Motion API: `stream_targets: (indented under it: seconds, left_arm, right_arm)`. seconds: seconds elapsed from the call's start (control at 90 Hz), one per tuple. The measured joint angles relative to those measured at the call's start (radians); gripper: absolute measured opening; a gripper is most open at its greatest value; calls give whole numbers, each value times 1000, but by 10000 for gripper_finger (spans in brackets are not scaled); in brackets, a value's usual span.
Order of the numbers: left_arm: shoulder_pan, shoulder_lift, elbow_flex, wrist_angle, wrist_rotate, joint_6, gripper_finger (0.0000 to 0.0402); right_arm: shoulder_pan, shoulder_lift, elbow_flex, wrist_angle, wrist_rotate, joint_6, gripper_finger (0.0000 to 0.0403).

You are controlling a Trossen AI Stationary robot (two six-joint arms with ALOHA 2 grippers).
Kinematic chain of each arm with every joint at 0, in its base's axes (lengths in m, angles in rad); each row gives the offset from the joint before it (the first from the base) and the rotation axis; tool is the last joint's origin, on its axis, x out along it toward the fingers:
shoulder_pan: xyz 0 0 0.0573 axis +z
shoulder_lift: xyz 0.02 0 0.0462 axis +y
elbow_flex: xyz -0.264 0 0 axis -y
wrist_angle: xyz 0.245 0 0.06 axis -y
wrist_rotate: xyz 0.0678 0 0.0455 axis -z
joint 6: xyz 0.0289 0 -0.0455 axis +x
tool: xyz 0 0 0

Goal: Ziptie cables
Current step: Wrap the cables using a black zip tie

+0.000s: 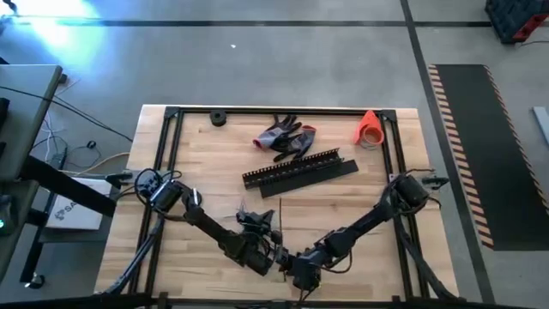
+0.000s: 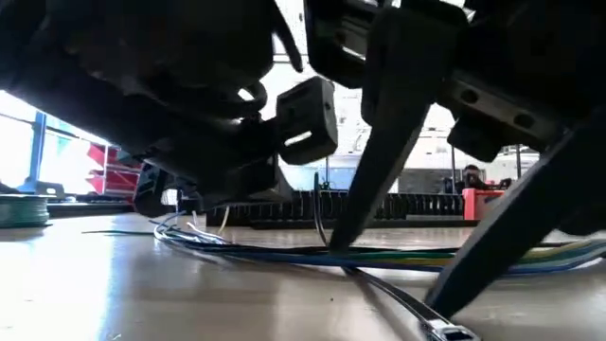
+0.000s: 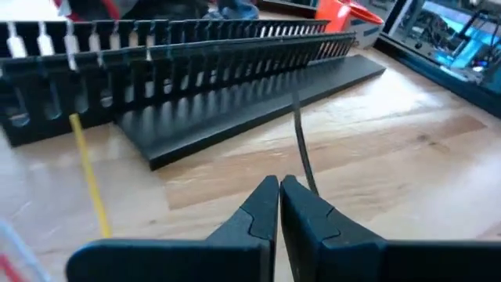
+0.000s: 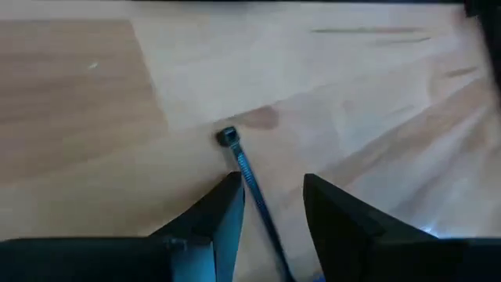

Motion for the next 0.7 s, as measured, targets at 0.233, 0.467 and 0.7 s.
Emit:
stream_targets:
  seconds: [0.233,0.467,0.7]
  left_arm:
    - [-14,0,0,-10,48,-27,0]
    - [-22,-5,0,-81,91,-36,0]
    - [-58,-98,1,-290,180,-35,0]
  right_arm:
    - [6,39,2,61,11,26,120]
    - [-5,41,0,63,-40,37,93]
    - [-16,43,-3,61,-71,130,83]
